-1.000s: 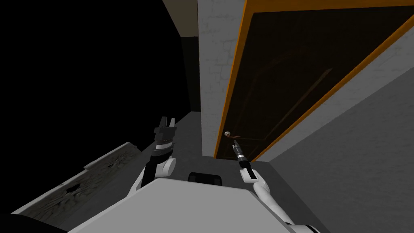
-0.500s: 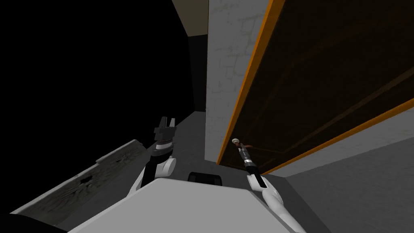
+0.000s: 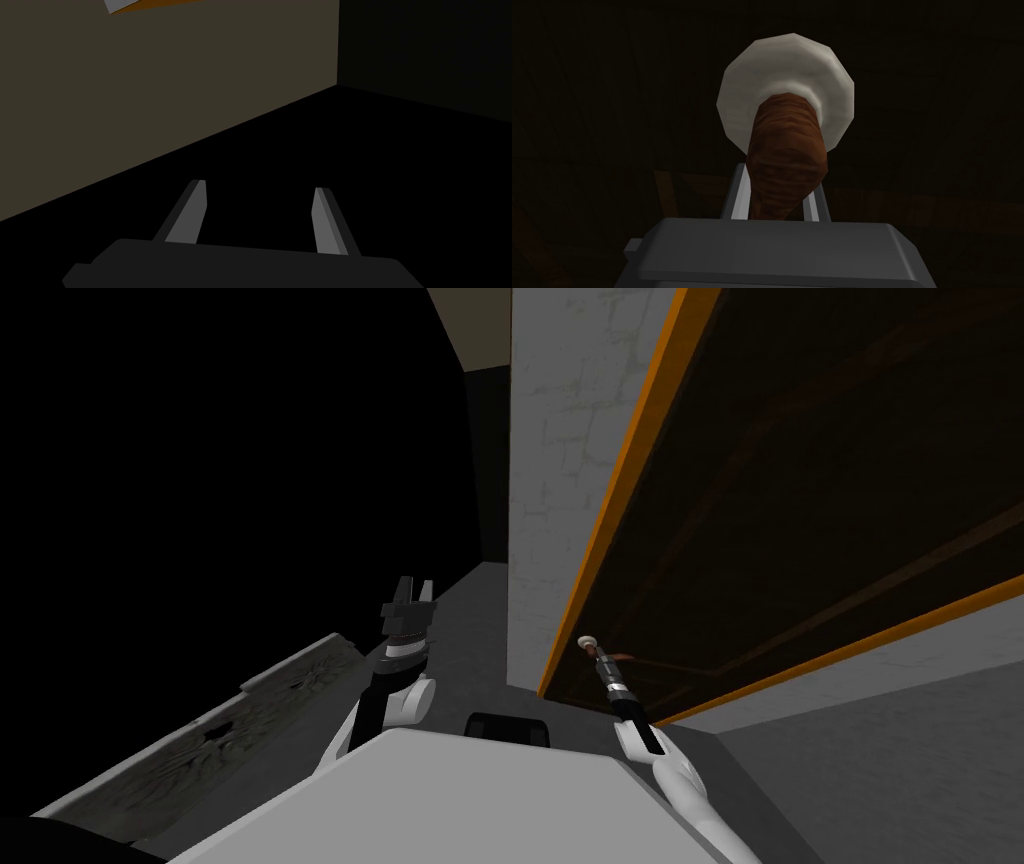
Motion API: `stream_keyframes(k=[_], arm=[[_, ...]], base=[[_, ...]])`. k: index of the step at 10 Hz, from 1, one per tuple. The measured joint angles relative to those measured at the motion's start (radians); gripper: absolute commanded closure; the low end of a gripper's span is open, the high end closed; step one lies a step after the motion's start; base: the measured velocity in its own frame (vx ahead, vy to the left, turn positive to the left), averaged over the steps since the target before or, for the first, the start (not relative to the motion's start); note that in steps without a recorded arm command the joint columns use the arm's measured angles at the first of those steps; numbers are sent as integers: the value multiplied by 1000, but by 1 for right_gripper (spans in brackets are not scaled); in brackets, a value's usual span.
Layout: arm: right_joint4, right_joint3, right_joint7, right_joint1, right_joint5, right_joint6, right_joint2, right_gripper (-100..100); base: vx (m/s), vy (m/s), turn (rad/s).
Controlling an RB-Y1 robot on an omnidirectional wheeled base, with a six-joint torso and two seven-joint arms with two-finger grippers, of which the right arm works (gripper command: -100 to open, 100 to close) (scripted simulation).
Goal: Pull the door open
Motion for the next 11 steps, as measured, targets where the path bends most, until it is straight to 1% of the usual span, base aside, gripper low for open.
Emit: stream_keyframes(k=[2,3,4,5,7,9,11], arm=[[1,1,1,2,1,1,1,100],[1,1,1,2,1,1,1,100],[-11,5,-8,13,1,-3,-11,100],[-4,11,-18,14,3,-15,-18,100],[-18,30,-42,39,10,-33,-38,100],[-25,53,-70,65,18,-60,-61,100],[-28,71,-95,84,25,-88,-83,100]], base=[[-4,0,-1],[-111,-13,106],[-156,-55,100],[-181,-73,122],[-200,-87,145],[-213,-65,128],[-217,-64,103]])
